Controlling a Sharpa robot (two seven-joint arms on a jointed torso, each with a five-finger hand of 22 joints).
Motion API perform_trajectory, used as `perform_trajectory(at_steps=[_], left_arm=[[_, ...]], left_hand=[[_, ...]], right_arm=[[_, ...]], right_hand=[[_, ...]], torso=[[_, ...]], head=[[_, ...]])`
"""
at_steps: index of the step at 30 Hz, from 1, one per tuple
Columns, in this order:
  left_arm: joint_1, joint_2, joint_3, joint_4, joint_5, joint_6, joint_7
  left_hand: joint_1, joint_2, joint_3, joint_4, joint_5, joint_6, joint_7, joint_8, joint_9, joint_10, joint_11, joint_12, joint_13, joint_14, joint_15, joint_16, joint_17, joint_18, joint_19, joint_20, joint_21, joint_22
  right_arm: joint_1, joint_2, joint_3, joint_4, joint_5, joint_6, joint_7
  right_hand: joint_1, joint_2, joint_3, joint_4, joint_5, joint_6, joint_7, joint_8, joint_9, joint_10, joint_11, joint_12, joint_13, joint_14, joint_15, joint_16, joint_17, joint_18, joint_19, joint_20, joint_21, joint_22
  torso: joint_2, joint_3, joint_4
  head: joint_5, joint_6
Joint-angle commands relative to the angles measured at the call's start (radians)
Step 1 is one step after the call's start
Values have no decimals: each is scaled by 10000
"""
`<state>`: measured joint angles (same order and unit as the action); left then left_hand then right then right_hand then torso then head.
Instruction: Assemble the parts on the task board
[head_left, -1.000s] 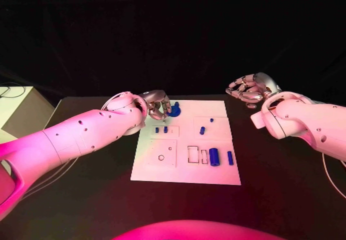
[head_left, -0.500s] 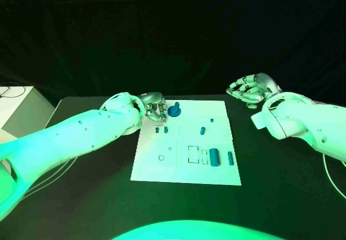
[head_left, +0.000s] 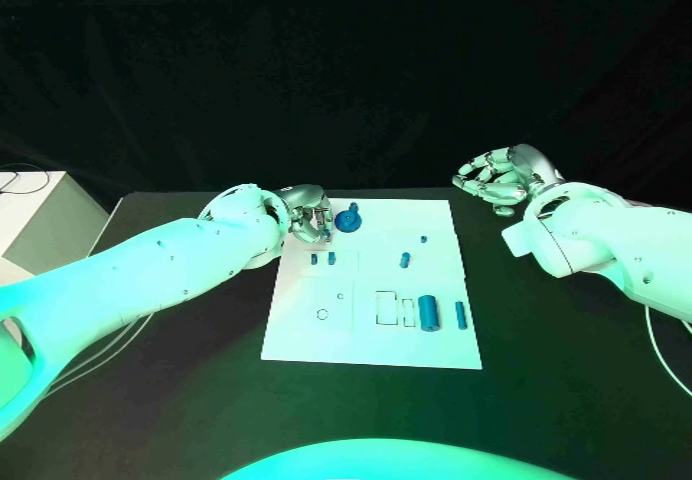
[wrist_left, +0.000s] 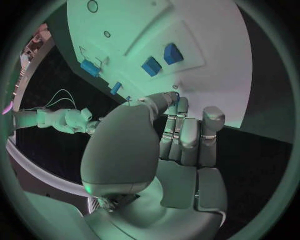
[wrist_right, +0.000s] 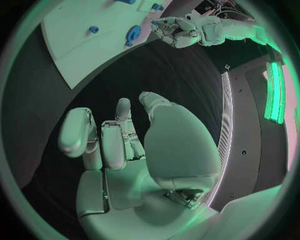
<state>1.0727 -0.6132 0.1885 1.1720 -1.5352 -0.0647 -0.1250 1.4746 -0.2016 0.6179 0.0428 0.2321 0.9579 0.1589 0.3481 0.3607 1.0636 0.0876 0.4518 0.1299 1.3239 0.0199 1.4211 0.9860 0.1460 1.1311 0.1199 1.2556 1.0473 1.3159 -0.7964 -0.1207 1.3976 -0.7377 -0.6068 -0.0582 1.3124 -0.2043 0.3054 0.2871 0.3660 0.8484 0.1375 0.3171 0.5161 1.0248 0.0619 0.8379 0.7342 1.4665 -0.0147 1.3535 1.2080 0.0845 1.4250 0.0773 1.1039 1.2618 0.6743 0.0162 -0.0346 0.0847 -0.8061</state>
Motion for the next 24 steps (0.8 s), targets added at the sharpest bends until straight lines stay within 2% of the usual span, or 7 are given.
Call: perform_trajectory(at_steps=[1,12,17,24], left_arm=[[2,23,1,34,-73,354,-60],[1,73,-11,-20,-15,647,-169],[1,128,-23,-96,-2,664,-187],[1,197,-59,-156,-112,604,-181]], left_hand=[[-71,19,-29,-42,4,72,-29,-65,12,65,3,-53,9,-51,7,-51,-14,-126,-93,-4,-41,-11],[-82,14,-33,-44,2,74,-34,-78,10,73,1,-79,9,-58,6,-53,-27,-122,-114,-4,-54,-30],[-82,14,-33,-44,2,74,-34,-78,10,73,1,-79,9,-58,6,-53,-27,-122,-114,-4,-54,-30],[-90,14,-35,-44,1,75,-38,-88,10,80,-1,-98,10,-65,5,-54,-38,-115,-142,-4,-74,-60]], right_arm=[[0,3,3,-2,-67,18,103],[0,15,3,-16,-67,20,107],[0,18,3,-17,-67,18,104],[0,20,3,-14,-67,20,99]], right_hand=[[-71,-8,65,17,60,-4,34,-7,9,15,-66,-60,-8,189,-80,-35,-9,70,50,13,-18,7],[-76,-11,72,14,63,-6,33,-7,13,21,-66,-69,-21,185,-81,-49,-28,75,43,12,-44,-9],[-76,-11,72,14,63,-6,33,-7,13,21,-66,-69,-21,185,-81,-49,-28,75,43,12,-44,-9],[-88,-18,77,14,64,-6,32,-7,18,28,-67,-78,-37,182,-82,-57,-34,75,43,12,-50,-11]], torso=[[-5,0,-3],[-6,-3,4],[2,5,-8],[8,-5,-6]], head=[[15,-11],[31,-19],[50,-19],[43,-33]])
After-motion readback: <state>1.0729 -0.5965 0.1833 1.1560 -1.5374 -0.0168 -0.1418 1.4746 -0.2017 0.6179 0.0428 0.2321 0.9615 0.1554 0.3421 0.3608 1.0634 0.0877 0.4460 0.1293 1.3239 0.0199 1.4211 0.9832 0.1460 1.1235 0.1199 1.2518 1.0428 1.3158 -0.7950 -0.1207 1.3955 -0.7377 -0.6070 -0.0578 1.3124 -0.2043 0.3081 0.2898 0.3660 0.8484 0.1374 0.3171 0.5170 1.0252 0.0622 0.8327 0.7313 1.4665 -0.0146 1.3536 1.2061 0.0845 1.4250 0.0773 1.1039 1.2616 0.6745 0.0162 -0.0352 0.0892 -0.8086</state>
